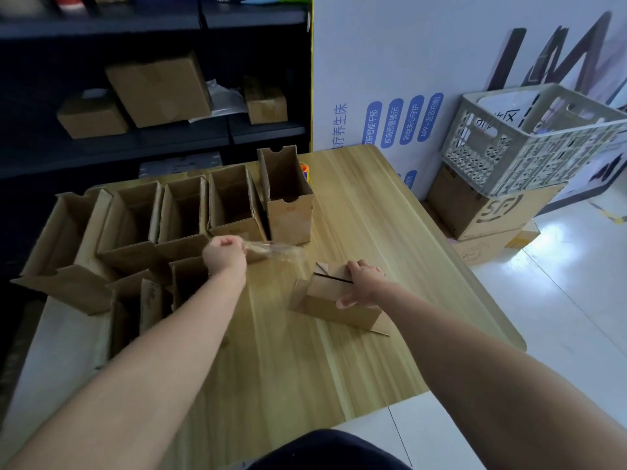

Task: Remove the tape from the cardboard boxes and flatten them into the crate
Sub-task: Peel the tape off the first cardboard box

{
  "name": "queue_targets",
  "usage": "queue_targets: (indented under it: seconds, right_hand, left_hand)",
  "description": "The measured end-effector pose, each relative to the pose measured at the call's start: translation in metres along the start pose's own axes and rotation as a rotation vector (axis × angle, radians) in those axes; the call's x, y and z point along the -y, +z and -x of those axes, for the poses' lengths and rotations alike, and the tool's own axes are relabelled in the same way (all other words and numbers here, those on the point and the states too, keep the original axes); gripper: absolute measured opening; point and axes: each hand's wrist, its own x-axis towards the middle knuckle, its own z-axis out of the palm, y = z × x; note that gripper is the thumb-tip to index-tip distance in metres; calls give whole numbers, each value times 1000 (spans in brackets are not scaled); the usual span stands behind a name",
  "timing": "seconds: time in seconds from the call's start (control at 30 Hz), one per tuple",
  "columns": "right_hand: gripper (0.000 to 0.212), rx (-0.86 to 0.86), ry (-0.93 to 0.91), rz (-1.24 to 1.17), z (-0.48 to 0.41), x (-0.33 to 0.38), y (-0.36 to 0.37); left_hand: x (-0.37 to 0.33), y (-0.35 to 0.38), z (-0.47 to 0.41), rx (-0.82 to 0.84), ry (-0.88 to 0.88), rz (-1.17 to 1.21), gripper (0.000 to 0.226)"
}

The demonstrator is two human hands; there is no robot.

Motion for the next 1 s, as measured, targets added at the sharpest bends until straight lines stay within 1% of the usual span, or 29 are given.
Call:
queue_targets:
  seconds: [0.07,0.13,0.23,0.33,0.47,0.6,0.63,0.7,0.8,0.9,1.0]
  right_hand:
    - [87,16,0,18,0,4,-2]
    - [86,20,0,41,0,7,-4]
    - [83,-4,0,76,0,7,-4]
    - [83,-28,3,91,4,8,-3]
    - [84,-61,-5,83,10,9,3]
    - [85,-100,-14,86,16,7,9]
    - [86,-112,-18,86,17,6,10]
    - [86,-128,-26,87,19,5,13]
    - [86,-140,-36,91,20,5,14]
    - [85,-143,-39,91,21,6,15]
    - [86,-152,-42,104,22,7,16]
  left_hand:
    - [-15,-10,-7,70,107,-91,23]
    - [-14,-10,2,179,233,-288,23]
    - [14,-7,24,360,374,-547,17]
    - [49,-11,40,448,465,-765,19]
    - [92,-24,50,587,577,-957,25]
    - [132,-36,60,737,600,-1043,21]
    - [140,-38,62,754,604,-1073,23]
    - [149,-38,65,737,577,-1083,30]
    - [148,-35,63,732,482,-1015,31]
    - [145,-37,59,816,362,-896,33]
    - [143,-43,61,907,290,-856,41]
